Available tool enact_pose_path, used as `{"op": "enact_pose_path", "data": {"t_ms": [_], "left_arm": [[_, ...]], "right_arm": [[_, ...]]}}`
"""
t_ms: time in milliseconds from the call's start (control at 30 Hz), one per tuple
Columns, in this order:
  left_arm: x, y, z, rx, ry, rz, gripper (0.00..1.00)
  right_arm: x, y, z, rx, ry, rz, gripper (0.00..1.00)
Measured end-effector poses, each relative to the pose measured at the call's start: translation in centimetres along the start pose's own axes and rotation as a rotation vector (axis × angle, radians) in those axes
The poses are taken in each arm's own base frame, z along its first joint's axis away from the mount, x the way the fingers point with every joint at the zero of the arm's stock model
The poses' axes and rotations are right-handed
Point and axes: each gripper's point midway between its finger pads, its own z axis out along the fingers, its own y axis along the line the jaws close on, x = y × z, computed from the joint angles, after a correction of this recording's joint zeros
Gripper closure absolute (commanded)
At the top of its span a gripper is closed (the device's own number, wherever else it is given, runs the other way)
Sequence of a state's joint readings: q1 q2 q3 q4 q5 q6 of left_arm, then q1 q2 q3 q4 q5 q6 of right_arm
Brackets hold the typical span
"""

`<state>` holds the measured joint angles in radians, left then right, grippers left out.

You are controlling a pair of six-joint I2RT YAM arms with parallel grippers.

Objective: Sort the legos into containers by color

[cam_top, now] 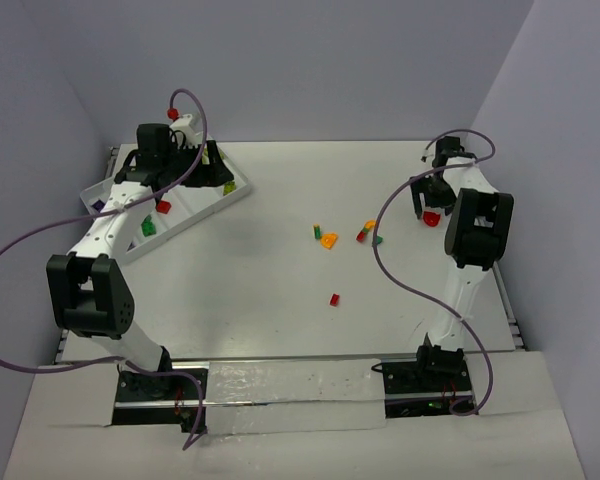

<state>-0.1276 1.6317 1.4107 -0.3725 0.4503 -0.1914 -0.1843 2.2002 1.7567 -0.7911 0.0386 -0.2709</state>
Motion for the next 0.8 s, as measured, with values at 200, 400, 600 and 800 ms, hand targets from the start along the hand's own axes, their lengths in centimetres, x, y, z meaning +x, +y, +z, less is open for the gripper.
{"op": "enact_pose_path", "data": {"t_ms": [200,400,600,800], "left_arm": [[0.1,0.1,0.2,-0.001,0.006,-0.007,0.14],[0.2,0.1,0.3,-0.001,0.008,-0.01,0.14],[0.5,0.3,0.6,-0.003,0.019,-0.015,0.14],[0.5,0.3,0.6,-0.003,0.02,-0.016,0.13]], "right_arm": [[-0.4,-0.1,0.5,0.0,0.013,0.09,0.2],[0.2,-0.1,0.7,0.005,0.044,0.15,0.22],[0.6,-0.3,0.7,0.001,0.059,0.21,0.29],[0.8,-0.2,0.8,-0.013,0.063,0.255,0.38]]}}
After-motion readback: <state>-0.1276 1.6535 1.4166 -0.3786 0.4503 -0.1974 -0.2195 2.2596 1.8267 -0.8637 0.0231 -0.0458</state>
